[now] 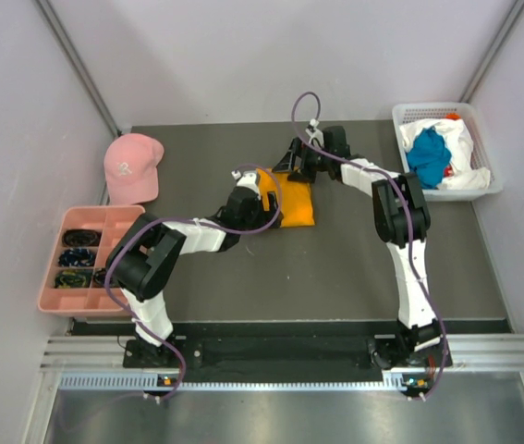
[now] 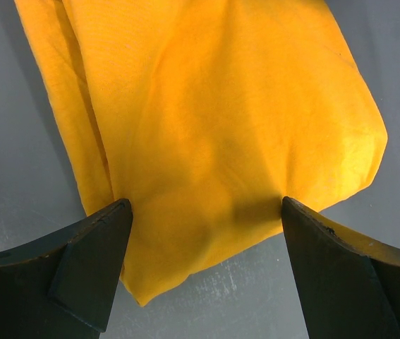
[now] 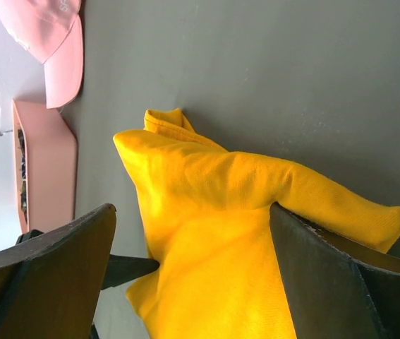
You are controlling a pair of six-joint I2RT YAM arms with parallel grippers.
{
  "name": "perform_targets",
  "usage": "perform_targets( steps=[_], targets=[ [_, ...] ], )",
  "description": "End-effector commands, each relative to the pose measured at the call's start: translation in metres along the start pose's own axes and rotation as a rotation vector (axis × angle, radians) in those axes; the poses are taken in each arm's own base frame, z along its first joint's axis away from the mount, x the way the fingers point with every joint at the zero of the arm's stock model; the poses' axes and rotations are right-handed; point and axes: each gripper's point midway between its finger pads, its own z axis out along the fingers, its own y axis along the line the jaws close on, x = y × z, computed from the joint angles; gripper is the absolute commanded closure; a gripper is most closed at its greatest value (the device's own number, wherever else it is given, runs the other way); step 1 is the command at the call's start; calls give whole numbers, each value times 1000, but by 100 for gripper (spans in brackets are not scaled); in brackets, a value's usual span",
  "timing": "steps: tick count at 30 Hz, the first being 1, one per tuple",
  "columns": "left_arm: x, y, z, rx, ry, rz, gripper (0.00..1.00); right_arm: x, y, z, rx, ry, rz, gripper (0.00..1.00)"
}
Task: Fold and stack the t-shirts
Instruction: Smooth out wrinkles on the folded tshirt
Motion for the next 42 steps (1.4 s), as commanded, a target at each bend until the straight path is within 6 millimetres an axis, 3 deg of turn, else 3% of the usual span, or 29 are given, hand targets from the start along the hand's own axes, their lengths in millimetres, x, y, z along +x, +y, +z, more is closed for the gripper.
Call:
perform_targets(
  steps=[1, 8, 13, 15, 16, 18, 19, 21, 22, 23, 32, 38, 42],
  targets=[
    [17, 6, -2, -18, 44, 7, 8, -13, -24, 3, 66, -64, -28, 9],
    [13, 2, -2, -13, 38, 12, 8, -34, 24, -18, -19, -85, -76, 9],
    [9, -3, -5, -4, 27, 15, 8, -33, 59, -35, -77, -70, -95, 9],
    [1, -7, -7, 5, 11, 18, 8, -29, 60, -40, -64, -71, -98, 8],
    [-1, -10, -8, 9, 6, 18, 8, -32, 70, -49, -63, -86, -111, 8],
    [-10, -15, -11, 16, -9, 22, 8, -27, 67, -57, -22, -89, -121, 8],
    [-13, -16, -12, 19, -15, 26, 8, -28, 76, -67, -15, -96, -131, 8],
    [-20, -22, -15, 28, -22, 26, 8, -16, 71, -74, 10, -87, -123, 8],
    [-24, -25, -18, 33, -31, 28, 8, -16, 81, -81, -4, -101, -138, 7],
    [-28, -27, -19, 37, -36, 27, 8, -1, 75, -81, -1, -72, -117, 7],
    [-50, -35, -36, 41, -85, 23, 8, 61, 51, -89, 50, -18, -56, 7],
    [-63, -31, -49, 10, -127, 39, 7, 88, 36, -88, 51, 13, -14, 7],
    [-87, -27, -51, -37, -209, 60, 6, 102, 22, -87, 79, 36, 12, 7]
  ],
)
